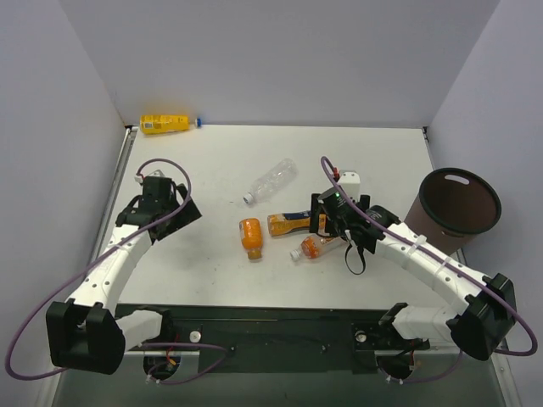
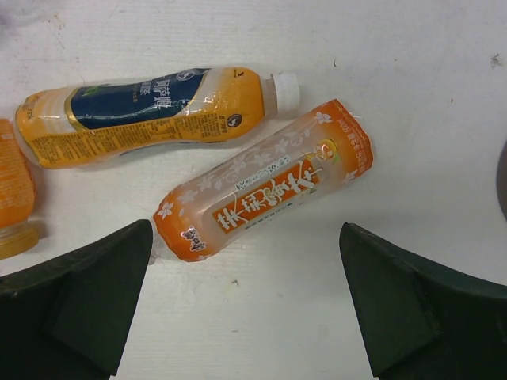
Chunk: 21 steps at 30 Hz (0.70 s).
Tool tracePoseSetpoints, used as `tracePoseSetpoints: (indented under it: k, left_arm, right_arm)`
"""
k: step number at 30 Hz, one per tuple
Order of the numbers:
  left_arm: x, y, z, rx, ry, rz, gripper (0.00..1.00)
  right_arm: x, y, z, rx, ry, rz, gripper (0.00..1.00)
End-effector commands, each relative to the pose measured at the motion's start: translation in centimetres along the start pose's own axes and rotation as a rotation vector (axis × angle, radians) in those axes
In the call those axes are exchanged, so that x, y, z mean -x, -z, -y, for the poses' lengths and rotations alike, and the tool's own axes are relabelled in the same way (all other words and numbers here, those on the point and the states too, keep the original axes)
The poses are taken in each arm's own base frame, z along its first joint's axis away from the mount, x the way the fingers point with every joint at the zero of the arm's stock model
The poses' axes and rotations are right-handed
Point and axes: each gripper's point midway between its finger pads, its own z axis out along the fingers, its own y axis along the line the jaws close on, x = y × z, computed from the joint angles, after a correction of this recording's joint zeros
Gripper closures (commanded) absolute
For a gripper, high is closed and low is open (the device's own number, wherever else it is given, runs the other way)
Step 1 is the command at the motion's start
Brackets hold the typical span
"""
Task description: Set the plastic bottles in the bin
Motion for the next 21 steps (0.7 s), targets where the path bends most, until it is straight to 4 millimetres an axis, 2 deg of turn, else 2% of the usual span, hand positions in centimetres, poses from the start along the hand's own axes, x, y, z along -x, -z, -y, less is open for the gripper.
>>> tracePoseSetpoints:
  k: [1,5,7,8,9,10,11,12,13,16,19,21]
  left_arm:
    - [3.7,0.7,-0.9,0.075,0.11,0.135,0.03]
    - [4.9,0.6,-0.2,0.004,0.146,0.208,0.03]
    - [5.4,0.6,0.5,-0.031,0.162,0.182,0.03]
    - [6.2,0.3,1.0,-0.038,0.166,0.162,0.03]
    - [5.3,-1.1,0.4,0.011,0.163,0.094,0.03]
    - [7.0,-0.8,0.9,0.011,0.167,0.109,0.03]
    - [6.5,-2.2,0.5,0.055,0.162,0.057,0.03]
    - [8.3,-2.0,1.0,0.052,0.171,0.084,0.03]
    - [8.7,-3.3,1.0,0.072,0.183,0.068,0.03]
    - [12.2,-4.6,2.4,0.06,0.209,0.129,0.03]
    - [15.4,-6.8,3.7,0.022,0.262,0.204,0.03]
    - [17.3,-7.8,3.6,0.046,0.326,0.246,0.03]
  right_arm:
    - [-0.1,0.8,0.0,0.03,-0.014,0.029,0.01]
    - [-0.9,0.6,-0.2,0.04,-0.023,0.001,0.02]
    - [-1.3,0.6,-0.2,0.043,-0.032,-0.009,0.02]
    - [-1.3,0.6,-0.2,0.044,-0.036,-0.01,0.02]
    - [-1.4,0.7,-0.3,0.048,-0.037,-0.015,0.02]
    - [-1.3,0.7,-0.3,0.049,-0.038,-0.012,0.02]
    - [-1.3,0.7,-0.2,0.049,-0.039,-0.011,0.02]
    - [-1.2,0.8,-0.2,0.051,-0.038,-0.008,0.02]
    - [-1.2,0.8,-0.2,0.051,-0.032,-0.007,0.02]
    - [-0.9,1.0,0.0,0.039,-0.021,0.001,0.02]
    - [-0.2,1.2,0.2,0.026,-0.01,0.013,0.02]
    - [-0.1,1.2,0.3,0.019,-0.003,0.016,0.02]
